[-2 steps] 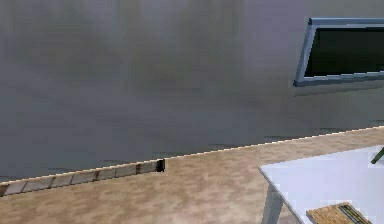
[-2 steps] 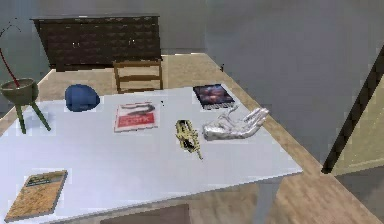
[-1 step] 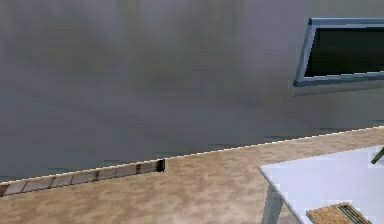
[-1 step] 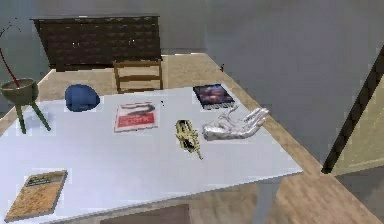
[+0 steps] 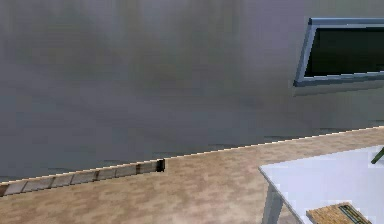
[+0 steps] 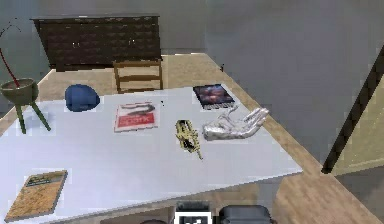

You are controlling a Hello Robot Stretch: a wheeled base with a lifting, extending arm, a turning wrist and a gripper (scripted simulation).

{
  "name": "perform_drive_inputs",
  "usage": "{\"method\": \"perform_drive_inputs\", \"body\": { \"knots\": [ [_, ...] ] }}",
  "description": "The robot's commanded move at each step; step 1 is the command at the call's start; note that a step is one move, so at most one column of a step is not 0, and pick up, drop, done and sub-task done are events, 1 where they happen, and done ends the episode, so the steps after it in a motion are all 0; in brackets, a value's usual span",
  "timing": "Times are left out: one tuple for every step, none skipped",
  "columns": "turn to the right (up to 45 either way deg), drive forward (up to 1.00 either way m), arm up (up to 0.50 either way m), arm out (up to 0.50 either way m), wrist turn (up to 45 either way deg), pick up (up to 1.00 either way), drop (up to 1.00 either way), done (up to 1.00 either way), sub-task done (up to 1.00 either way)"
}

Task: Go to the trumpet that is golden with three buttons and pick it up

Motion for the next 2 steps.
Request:
{"method": "perform_drive_inputs", "body": {
  "knots": [
    [0.0,0.0,0.0,0.4,0.0,0.0,0.0,0.0,0.0],
    [0.0,0.0,0.0,0.0,45.0,0.0,0.0,0.0,0.0]
  ]
}}
